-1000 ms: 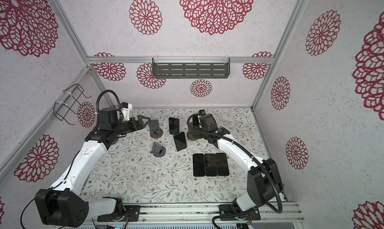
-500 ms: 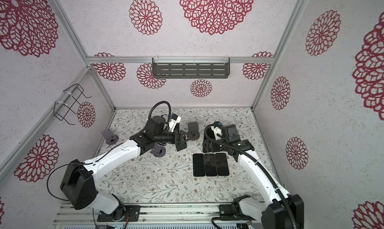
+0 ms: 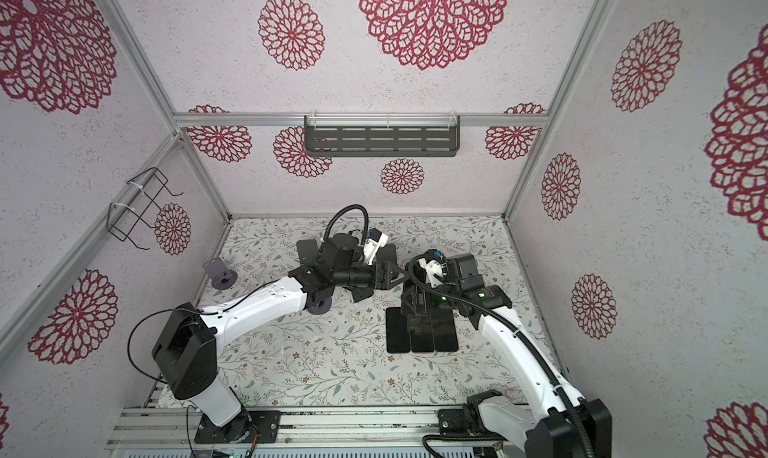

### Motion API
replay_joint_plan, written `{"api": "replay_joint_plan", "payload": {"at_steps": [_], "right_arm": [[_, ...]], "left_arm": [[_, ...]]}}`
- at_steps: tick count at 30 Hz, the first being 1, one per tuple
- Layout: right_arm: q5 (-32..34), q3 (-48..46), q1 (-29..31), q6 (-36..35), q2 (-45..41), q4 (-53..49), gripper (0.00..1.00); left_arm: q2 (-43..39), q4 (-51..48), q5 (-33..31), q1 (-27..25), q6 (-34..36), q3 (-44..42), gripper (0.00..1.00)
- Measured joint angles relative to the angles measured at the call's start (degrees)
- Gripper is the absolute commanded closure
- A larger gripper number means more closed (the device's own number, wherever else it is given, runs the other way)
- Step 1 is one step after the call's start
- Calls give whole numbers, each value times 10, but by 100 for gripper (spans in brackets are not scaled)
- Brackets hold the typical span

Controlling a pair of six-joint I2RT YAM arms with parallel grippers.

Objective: Remove the phone from the phone stand
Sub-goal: 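Close the left gripper on the black phone held by the right gripper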

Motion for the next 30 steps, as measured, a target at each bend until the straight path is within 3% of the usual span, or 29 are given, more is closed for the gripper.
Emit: {"api": "replay_joint_plan", "payload": {"at_steps": [10, 18, 22, 25, 27, 30], "right_arm": [[-13, -2, -2, 6, 0, 15, 42], [-14, -19, -3, 16, 2, 24, 43], [-14, -19, -3, 17, 6, 27, 42], [-13, -19, -3, 17, 8, 29, 32], [-8, -19, -3, 18, 9, 27, 20], [-9, -15, -6, 16, 10, 18, 13]], "left_arm": [[28, 5, -8, -12, -6, 0, 51], [40, 17, -6, -21, -16, 2, 77], [40, 12, -14, -22, -13, 3, 85], [40, 5, -24, -21, -13, 3, 90], [40, 0, -28, -21, -15, 3, 92], [40, -9, -30, -21, -17, 3, 93]]}}
